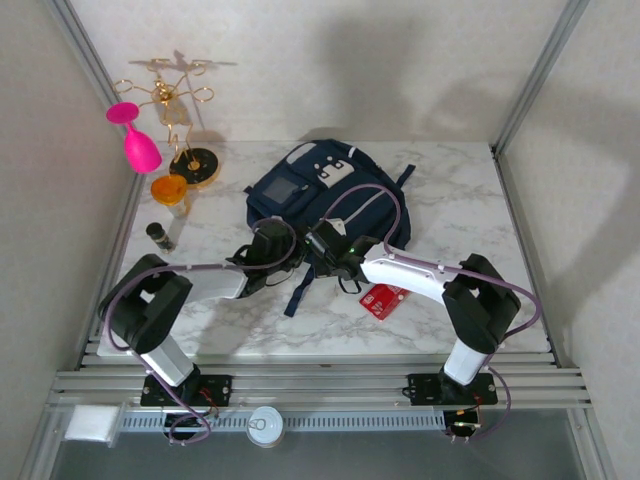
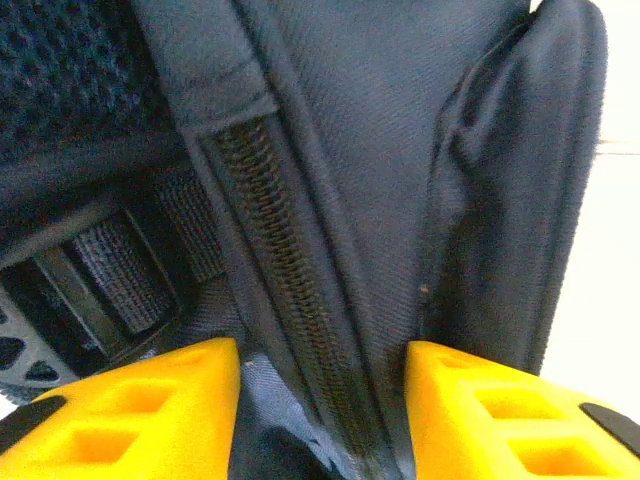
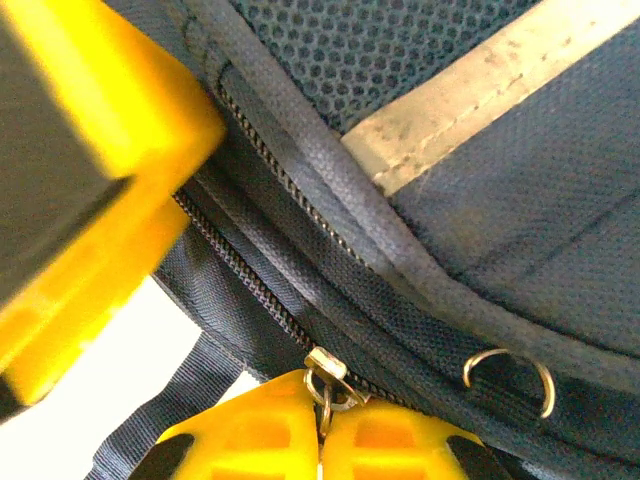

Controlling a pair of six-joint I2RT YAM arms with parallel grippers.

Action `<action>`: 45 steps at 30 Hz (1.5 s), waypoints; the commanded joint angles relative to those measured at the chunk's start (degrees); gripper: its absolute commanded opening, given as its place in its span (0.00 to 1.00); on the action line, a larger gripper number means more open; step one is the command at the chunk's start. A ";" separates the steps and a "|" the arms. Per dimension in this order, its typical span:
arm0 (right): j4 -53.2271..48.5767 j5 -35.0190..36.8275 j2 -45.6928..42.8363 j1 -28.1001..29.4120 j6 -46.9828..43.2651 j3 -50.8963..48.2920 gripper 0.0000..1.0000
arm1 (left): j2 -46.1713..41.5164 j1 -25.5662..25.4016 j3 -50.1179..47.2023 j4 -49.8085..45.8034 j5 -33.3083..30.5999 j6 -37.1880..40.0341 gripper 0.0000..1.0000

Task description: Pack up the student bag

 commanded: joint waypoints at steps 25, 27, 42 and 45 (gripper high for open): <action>1.95 -2.37 -12.70 -1.80 -4.33 -5.55 0.00 | -8.18 11.10 9.87 -20.16 3.30 17.79 0.41; 2.64 -2.07 -12.81 -1.90 -4.53 -5.79 0.00 | -12.74 6.76 4.02 -15.79 0.77 10.86 0.51; 8.64 -2.81 -14.07 -1.96 -6.27 -11.74 0.00 | -8.85 -8.92 1.03 -2.34 -16.21 -12.26 0.38; 9.18 -1.46 -14.66 -2.07 -6.27 -12.61 0.00 | -9.44 -9.97 0.85 -6.28 -19.80 -12.95 0.33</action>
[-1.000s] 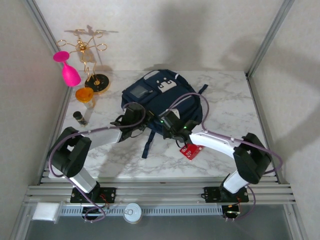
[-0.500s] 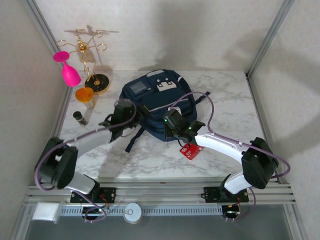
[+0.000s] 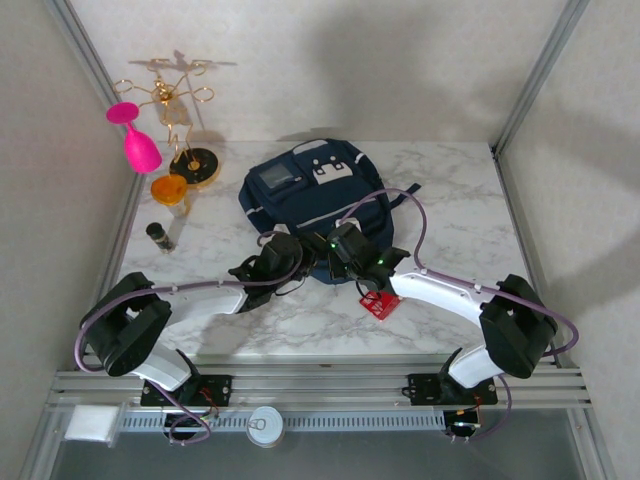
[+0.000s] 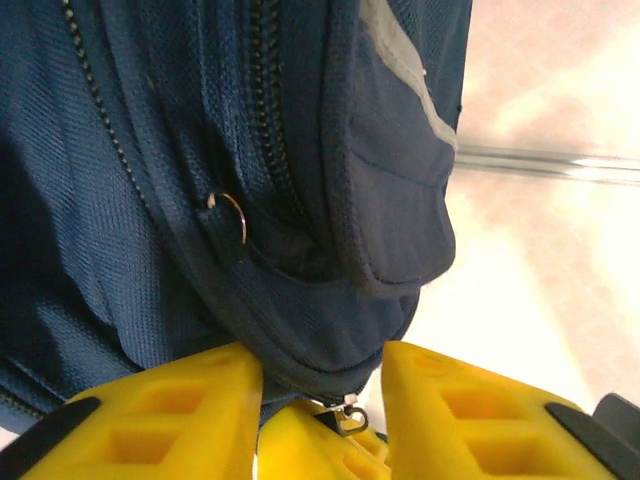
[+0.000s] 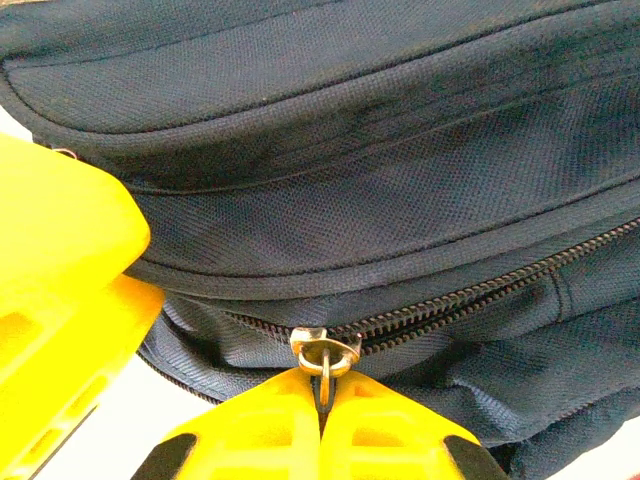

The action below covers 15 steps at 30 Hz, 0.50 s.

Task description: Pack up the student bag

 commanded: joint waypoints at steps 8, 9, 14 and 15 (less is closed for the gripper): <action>-1.57 3.75 -2.77 -1.26 -2.01 -0.69 0.00 | -3.60 0.65 -2.31 -6.15 -13.88 -1.31 0.00; -2.21 4.24 -3.37 -1.45 -2.32 -0.88 0.00 | -4.95 1.54 -2.61 -8.59 -14.75 0.21 0.00; -5.54 6.93 -5.18 -4.76 -2.64 -1.66 0.00 | -10.87 8.73 -4.52 -14.32 -11.35 10.04 0.00; -5.86 6.76 -5.20 -5.81 -2.45 -1.68 0.00 | -11.64 10.84 -4.23 -16.56 -10.94 13.02 0.00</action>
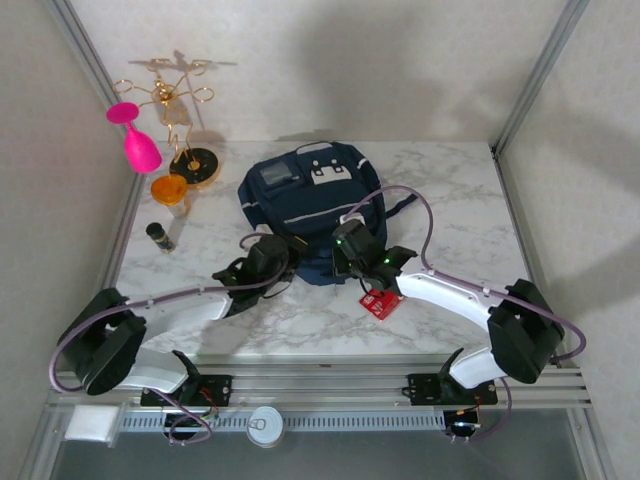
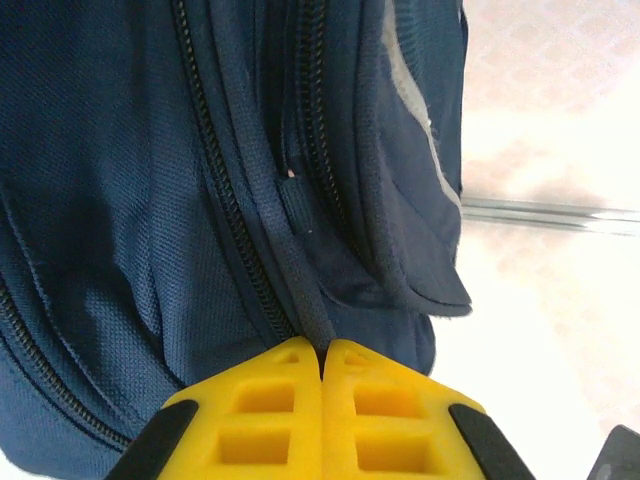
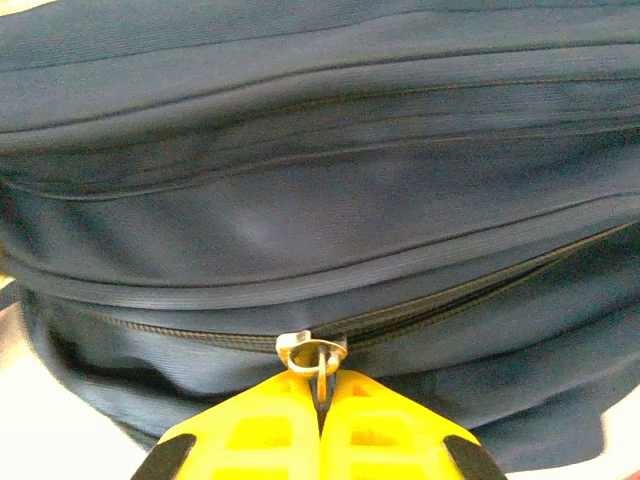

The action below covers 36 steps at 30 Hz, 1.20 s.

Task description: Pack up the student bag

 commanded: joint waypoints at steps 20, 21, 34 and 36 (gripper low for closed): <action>0.69 -3.94 1.36 3.14 3.41 1.45 0.00 | -10.04 1.46 -5.88 6.36 6.17 -0.56 0.66; 0.98 -3.80 1.14 3.19 3.33 1.27 0.00 | -9.06 0.03 -7.04 9.47 4.72 -2.77 0.66; 3.66 -3.23 0.82 2.98 0.62 -0.64 0.00 | 6.41 0.15 -0.03 10.72 -4.71 -6.41 0.55; 3.87 -3.17 1.06 2.65 0.35 -0.72 0.00 | 7.07 0.41 -0.25 10.55 -5.46 -6.85 0.41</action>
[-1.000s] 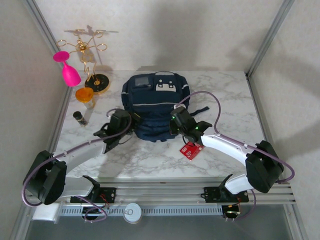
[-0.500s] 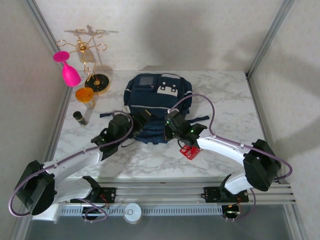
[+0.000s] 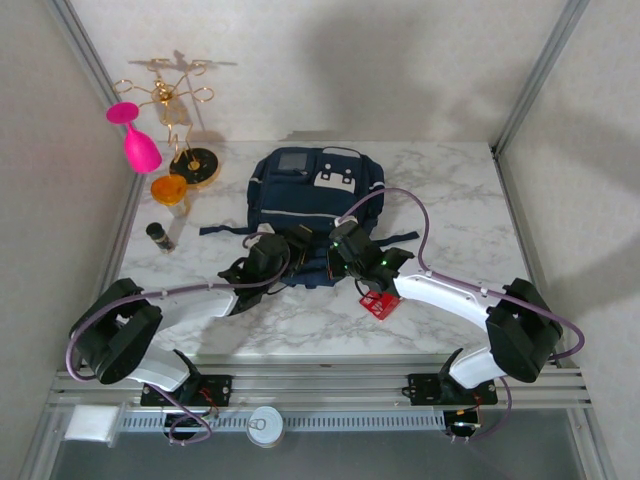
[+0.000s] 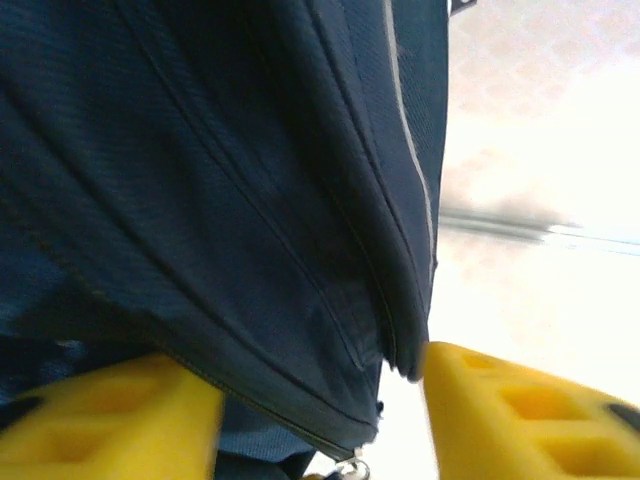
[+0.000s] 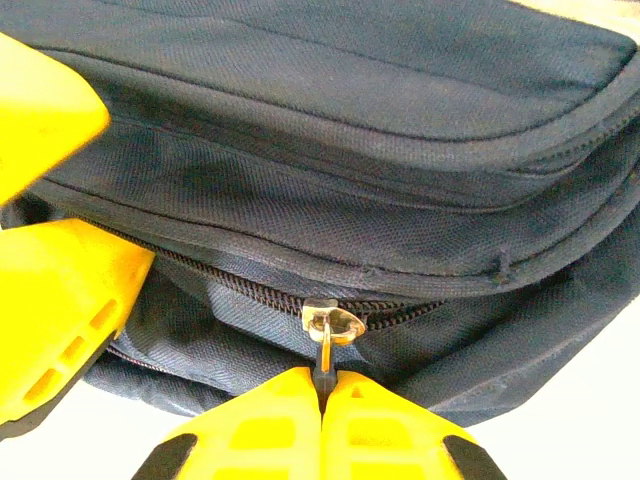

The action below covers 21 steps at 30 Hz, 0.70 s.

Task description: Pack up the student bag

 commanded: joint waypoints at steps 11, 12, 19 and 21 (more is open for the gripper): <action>-2.22 5.18 -1.98 -5.86 -1.60 -2.68 0.00 | -3.40 4.54 1.63 -12.35 -6.32 8.16 0.00; -2.80 5.76 -2.32 -6.57 -2.02 -2.87 0.00 | -4.19 5.28 1.61 -13.78 -5.51 9.57 0.00; -5.94 11.03 -2.07 -7.59 -3.17 -1.07 0.00 | -10.24 15.29 0.71 -22.38 1.60 23.66 0.00; -3.85 8.28 -1.19 -5.73 -3.61 -0.75 0.00 | -10.08 18.33 1.27 -21.20 7.43 25.40 0.00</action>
